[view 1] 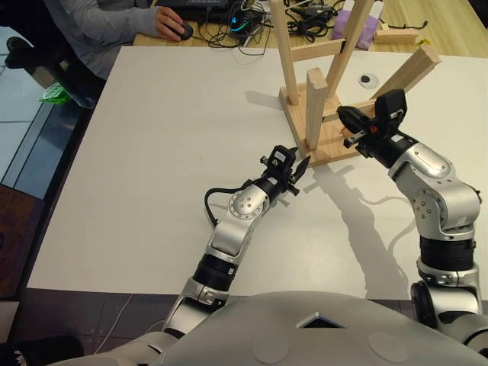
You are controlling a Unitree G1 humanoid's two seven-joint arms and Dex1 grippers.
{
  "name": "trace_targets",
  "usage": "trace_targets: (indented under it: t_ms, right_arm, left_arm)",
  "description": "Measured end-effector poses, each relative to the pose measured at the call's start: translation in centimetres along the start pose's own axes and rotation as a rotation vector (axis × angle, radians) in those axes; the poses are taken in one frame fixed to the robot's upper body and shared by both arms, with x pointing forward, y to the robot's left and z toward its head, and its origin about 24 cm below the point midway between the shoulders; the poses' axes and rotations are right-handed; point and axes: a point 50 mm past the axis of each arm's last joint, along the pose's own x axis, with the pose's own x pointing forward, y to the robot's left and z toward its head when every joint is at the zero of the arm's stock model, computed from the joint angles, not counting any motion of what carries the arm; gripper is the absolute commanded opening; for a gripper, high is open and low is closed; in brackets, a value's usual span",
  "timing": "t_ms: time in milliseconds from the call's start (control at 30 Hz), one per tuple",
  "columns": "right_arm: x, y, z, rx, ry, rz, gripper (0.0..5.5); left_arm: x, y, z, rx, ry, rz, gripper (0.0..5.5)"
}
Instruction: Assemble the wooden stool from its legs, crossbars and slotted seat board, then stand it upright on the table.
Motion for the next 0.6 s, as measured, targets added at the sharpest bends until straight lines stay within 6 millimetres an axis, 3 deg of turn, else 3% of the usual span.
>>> trace_targets:
  t_ms: [100,200,267,367,500,600]
  right_arm:
    - [0.2,-0.3,5.3,-0.043,-0.281,-0.031,0.03]
    - [0.6,-0.2,7.3,-0.076,-0.343,-0.047,0.03]
    - [1.6,-0.6,5.1,-0.129,-0.141,-0.076,0.03]
    - [1.3,-2.0,-1.0,-0.134,0.209,-0.12,0.03]
    - [1.1,-2.4,-1.8,-0.167,0.255,-0.125,0.03]
    - [0.7,-2.4,-1.6,-0.156,0.143,-0.144,0.03]
  left_arm:
    - [0.0,0.0,0.0,0.001,0.001,-0.004,1.84]
    - [0.0,0.0,0.0,0.001,0.002,-0.004,1.84]
    - [0.0,0.1,0.0,0.002,0.002,-0.005,1.84]
    - [0.1,0.1,-0.1,0.001,0.004,-0.004,1.84]
    - [0.0,0.1,0.1,0.004,-0.001,-0.006,1.84]
    - [-0.3,0.4,0.0,0.017,0.008,-0.013,1.84]
